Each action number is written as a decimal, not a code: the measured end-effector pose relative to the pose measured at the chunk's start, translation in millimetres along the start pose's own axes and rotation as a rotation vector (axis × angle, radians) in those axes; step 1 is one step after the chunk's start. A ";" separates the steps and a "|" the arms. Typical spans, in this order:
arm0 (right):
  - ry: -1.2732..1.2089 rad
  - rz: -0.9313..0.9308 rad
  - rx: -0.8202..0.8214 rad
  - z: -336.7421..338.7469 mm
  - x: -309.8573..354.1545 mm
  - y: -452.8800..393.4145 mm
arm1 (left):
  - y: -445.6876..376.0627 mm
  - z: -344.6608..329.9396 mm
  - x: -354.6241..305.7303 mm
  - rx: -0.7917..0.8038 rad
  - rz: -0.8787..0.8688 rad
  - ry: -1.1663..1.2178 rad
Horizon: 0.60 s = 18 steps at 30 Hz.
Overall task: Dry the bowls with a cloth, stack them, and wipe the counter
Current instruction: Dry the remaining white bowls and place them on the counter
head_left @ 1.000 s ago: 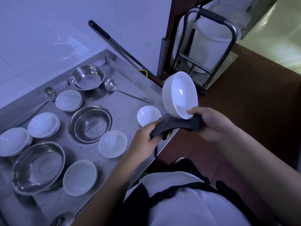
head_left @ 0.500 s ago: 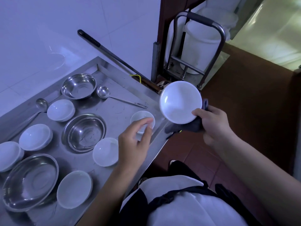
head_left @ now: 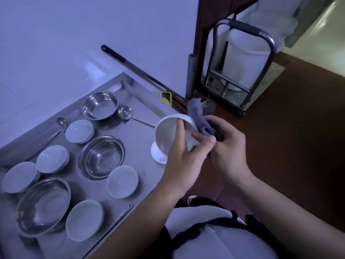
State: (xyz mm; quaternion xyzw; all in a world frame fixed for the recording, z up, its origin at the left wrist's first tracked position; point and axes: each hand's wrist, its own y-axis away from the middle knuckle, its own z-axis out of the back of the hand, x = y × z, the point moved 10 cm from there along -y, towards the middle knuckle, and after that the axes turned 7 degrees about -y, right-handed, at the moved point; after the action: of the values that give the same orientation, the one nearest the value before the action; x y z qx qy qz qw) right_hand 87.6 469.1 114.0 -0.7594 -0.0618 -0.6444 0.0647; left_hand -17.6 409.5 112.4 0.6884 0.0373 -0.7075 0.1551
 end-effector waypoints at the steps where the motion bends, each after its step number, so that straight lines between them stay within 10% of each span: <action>1: -0.005 0.016 0.046 -4.3 0.1 -1.8 | -2.2 6.1 -1.3 -0.033 -0.001 0.036; 13: 0.139 0.265 0.744 -23.6 48.5 -16.8 | -17.3 29.5 -21.1 0.000 -0.062 0.176; 18: 0.342 0.420 0.757 -24.6 63.0 -38.7 | -24.1 24.7 -32.5 0.044 -0.036 0.115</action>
State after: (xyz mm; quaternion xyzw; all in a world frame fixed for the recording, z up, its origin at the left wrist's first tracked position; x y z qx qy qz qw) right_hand 67.0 503.4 180.8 -0.5612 -0.1261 -0.6653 0.4759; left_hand -47.8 431.3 141.8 0.7305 0.0429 -0.6700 0.1249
